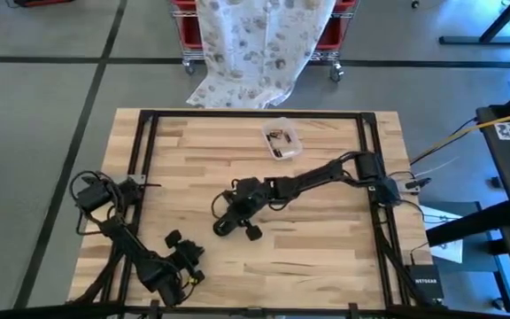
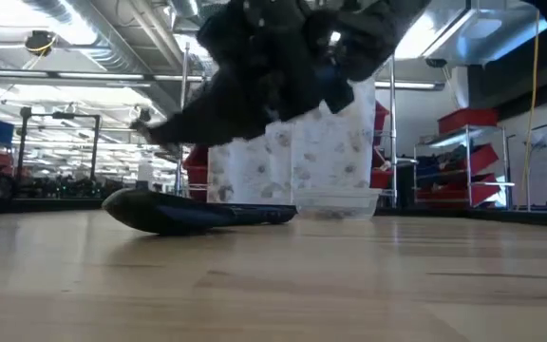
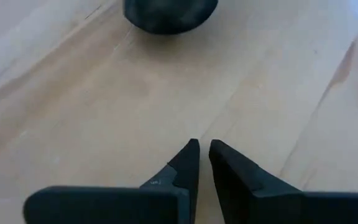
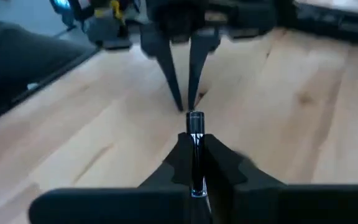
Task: Insert battery
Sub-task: Insert the white battery into the wireless mouse
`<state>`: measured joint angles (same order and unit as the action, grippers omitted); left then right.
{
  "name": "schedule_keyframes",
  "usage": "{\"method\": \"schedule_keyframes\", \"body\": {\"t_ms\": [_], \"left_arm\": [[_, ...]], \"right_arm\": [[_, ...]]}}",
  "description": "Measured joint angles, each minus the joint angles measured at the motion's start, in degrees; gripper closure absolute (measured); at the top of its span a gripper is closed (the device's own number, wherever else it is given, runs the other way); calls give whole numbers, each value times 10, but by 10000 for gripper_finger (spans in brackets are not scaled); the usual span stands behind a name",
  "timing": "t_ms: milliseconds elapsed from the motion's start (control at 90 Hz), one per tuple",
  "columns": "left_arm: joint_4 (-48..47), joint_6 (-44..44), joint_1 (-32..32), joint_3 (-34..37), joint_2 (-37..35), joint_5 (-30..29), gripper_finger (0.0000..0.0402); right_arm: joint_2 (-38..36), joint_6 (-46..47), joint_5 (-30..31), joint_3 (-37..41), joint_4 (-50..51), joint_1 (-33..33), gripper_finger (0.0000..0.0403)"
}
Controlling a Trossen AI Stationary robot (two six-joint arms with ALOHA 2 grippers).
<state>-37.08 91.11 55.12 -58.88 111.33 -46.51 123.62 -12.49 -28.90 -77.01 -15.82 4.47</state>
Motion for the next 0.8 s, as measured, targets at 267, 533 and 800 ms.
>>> {"method": "schedule_keyframes", "body": {"t_ms": [267,533,800], "left_arm": [[3,18,2,-1,-11,25,375],[7,30,14,-1,-12,27,375],[10,7,17,-1,-12,7,375]], "right_arm": [[-25,57,-36,14,23,-4,403],[-106,195,73,234,-34,51,403],[-127,49,118,257,109,86,377]]}}
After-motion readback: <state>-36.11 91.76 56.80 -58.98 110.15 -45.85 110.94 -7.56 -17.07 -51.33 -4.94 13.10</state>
